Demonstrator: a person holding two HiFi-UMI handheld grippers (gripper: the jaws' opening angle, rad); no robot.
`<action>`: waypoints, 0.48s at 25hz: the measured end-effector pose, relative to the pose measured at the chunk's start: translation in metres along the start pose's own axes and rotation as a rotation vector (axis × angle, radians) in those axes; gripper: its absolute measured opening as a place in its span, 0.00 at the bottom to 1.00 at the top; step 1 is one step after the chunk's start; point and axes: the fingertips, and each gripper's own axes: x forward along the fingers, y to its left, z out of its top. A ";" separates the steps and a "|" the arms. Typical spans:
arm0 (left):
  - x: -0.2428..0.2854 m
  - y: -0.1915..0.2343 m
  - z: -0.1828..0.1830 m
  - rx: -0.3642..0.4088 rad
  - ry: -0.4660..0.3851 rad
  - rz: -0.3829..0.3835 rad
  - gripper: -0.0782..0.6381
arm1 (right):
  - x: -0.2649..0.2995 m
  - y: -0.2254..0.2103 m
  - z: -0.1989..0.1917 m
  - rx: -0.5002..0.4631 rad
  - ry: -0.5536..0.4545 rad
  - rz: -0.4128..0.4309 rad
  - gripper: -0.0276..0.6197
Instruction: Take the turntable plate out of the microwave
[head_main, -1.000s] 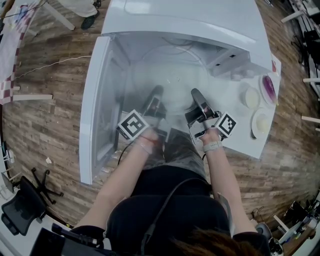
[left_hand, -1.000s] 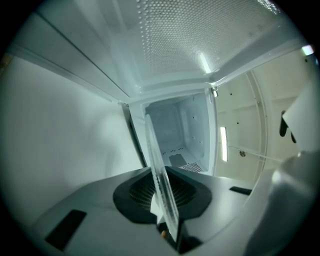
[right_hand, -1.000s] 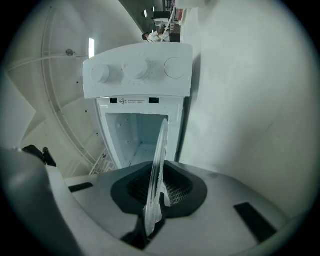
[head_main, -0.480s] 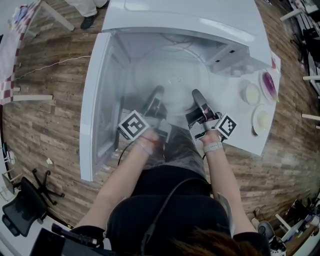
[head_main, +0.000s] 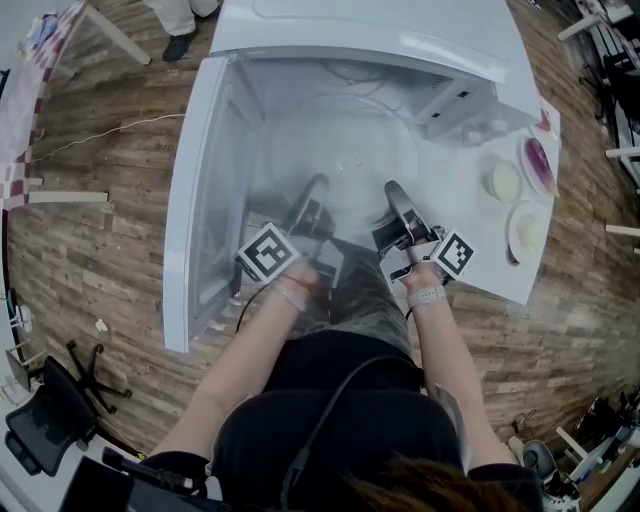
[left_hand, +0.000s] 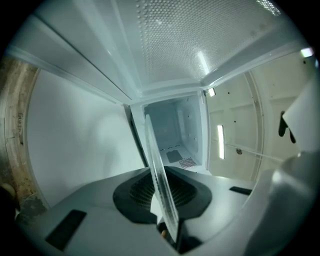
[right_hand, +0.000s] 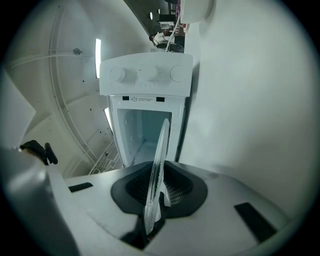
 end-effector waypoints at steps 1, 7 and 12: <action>-0.002 0.000 -0.001 0.001 0.004 -0.001 0.18 | -0.002 0.000 -0.002 0.001 -0.003 0.000 0.11; -0.014 -0.001 -0.010 0.009 0.037 -0.003 0.18 | -0.018 0.001 -0.012 0.005 -0.028 -0.004 0.11; -0.021 -0.002 -0.020 0.011 0.058 -0.006 0.18 | -0.032 0.002 -0.016 0.003 -0.046 -0.003 0.11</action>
